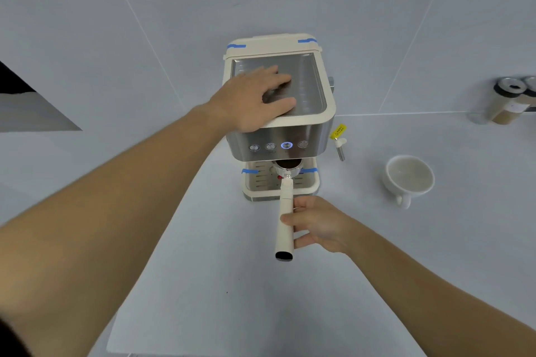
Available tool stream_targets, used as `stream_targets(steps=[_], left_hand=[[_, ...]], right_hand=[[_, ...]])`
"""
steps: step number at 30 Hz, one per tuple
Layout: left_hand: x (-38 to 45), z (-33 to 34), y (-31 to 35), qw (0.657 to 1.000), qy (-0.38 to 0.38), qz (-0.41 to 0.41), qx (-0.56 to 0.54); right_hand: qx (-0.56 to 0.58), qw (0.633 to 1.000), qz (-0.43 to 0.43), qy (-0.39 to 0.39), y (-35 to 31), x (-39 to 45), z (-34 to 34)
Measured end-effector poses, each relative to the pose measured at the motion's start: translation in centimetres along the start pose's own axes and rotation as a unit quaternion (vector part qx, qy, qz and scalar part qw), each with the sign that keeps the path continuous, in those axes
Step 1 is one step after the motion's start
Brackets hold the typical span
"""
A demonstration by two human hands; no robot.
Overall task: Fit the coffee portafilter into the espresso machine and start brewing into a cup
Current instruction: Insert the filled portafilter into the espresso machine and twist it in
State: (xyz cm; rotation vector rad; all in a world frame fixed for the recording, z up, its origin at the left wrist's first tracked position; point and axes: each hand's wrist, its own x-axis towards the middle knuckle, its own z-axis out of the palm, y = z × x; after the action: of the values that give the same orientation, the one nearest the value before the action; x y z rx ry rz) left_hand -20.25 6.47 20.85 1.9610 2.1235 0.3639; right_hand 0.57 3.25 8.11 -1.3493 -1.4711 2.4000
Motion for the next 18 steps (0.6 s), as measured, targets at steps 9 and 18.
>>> stream_targets(steps=[9, 18], left_hand=[[1.5, 1.4, -1.4, 0.997, 0.017, -0.003, 0.069], [1.5, 1.4, -1.3, 0.998, 0.021, -0.002, 0.059]], right_hand=[[0.018, 0.999, -0.026, -0.007, -0.6, 0.8, 0.7], [0.028, 0.998, -0.054, -0.003, -1.7, 1.9, 1.5]])
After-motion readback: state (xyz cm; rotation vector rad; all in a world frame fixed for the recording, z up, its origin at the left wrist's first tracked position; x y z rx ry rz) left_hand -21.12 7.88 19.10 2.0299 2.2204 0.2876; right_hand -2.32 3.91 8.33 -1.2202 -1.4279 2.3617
